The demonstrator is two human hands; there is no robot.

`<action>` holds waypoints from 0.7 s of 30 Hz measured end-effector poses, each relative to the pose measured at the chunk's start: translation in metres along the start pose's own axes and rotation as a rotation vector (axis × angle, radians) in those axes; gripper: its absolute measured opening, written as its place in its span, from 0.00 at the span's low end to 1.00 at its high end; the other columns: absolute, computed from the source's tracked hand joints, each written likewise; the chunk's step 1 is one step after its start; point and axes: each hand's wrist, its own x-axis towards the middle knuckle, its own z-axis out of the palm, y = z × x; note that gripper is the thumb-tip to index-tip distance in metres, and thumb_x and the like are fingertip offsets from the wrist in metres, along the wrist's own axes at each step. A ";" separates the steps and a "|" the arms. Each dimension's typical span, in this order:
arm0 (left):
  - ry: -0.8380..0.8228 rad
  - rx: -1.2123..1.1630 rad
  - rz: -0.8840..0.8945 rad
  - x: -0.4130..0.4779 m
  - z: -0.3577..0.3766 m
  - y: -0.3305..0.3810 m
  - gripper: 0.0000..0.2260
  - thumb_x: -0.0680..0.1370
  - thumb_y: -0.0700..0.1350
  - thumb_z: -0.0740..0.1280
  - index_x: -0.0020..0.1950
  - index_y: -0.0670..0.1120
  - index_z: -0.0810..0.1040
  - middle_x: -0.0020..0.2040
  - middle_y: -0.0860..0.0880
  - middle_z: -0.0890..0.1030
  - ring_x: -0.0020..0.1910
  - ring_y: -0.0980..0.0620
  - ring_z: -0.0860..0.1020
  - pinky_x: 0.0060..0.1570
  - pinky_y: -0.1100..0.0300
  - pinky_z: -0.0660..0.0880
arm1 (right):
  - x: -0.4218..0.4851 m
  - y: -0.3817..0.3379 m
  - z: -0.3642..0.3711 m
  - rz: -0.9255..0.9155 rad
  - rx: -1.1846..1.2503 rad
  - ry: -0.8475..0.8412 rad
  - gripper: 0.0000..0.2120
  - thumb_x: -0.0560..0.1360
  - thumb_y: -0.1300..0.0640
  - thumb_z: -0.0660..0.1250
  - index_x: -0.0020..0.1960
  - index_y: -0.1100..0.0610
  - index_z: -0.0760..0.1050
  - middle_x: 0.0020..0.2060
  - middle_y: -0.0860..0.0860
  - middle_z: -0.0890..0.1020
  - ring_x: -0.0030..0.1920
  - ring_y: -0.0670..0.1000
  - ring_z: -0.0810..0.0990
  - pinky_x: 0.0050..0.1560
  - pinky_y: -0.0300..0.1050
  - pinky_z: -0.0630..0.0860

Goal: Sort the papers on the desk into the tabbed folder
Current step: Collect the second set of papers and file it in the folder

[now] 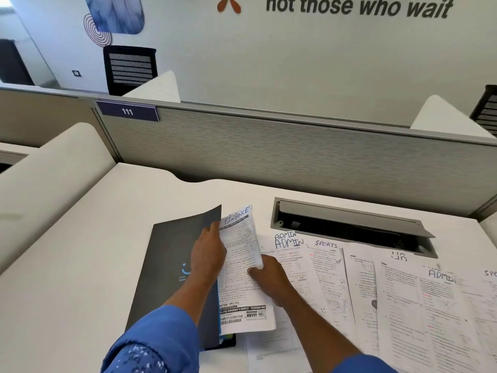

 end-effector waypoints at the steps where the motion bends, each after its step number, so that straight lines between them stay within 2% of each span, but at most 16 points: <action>1: 0.003 -0.006 -0.001 0.000 0.000 0.000 0.17 0.78 0.39 0.57 0.67 0.45 0.69 0.57 0.44 0.78 0.50 0.43 0.79 0.46 0.50 0.78 | 0.000 -0.002 0.003 -0.005 -0.005 0.004 0.14 0.77 0.61 0.65 0.62 0.56 0.79 0.55 0.52 0.84 0.52 0.52 0.84 0.45 0.40 0.80; 5: -0.007 0.004 -0.008 0.001 0.000 0.000 0.14 0.79 0.40 0.57 0.64 0.44 0.72 0.55 0.44 0.78 0.49 0.44 0.79 0.44 0.53 0.77 | 0.002 -0.004 0.014 -0.005 -0.015 0.034 0.13 0.78 0.60 0.65 0.62 0.56 0.78 0.56 0.52 0.84 0.51 0.52 0.83 0.47 0.42 0.80; 11: -0.017 0.001 -0.035 0.003 0.002 0.000 0.13 0.78 0.38 0.57 0.60 0.42 0.74 0.55 0.42 0.78 0.49 0.42 0.79 0.43 0.54 0.73 | 0.002 -0.003 0.038 0.057 -0.029 0.026 0.16 0.77 0.56 0.66 0.65 0.54 0.77 0.57 0.51 0.84 0.54 0.54 0.84 0.55 0.51 0.82; 14: -0.024 -0.017 -0.051 0.004 0.004 -0.001 0.13 0.77 0.37 0.57 0.59 0.42 0.74 0.54 0.42 0.78 0.49 0.41 0.79 0.43 0.53 0.74 | 0.000 -0.001 0.049 0.083 0.026 0.024 0.17 0.77 0.56 0.66 0.66 0.53 0.76 0.60 0.50 0.83 0.56 0.54 0.83 0.57 0.50 0.81; 18: -0.021 -0.033 -0.064 0.004 0.004 -0.001 0.12 0.77 0.37 0.57 0.58 0.42 0.75 0.54 0.43 0.78 0.49 0.42 0.79 0.45 0.51 0.77 | -0.001 -0.002 0.049 0.124 0.156 -0.080 0.16 0.77 0.56 0.65 0.65 0.50 0.76 0.57 0.49 0.84 0.54 0.54 0.84 0.55 0.53 0.83; 21: -0.013 -0.039 -0.064 0.005 0.003 0.000 0.11 0.77 0.38 0.57 0.55 0.43 0.75 0.52 0.43 0.79 0.46 0.43 0.80 0.43 0.50 0.78 | 0.001 -0.006 0.039 0.213 0.241 -0.178 0.18 0.75 0.64 0.62 0.62 0.52 0.78 0.55 0.52 0.85 0.52 0.56 0.85 0.52 0.55 0.83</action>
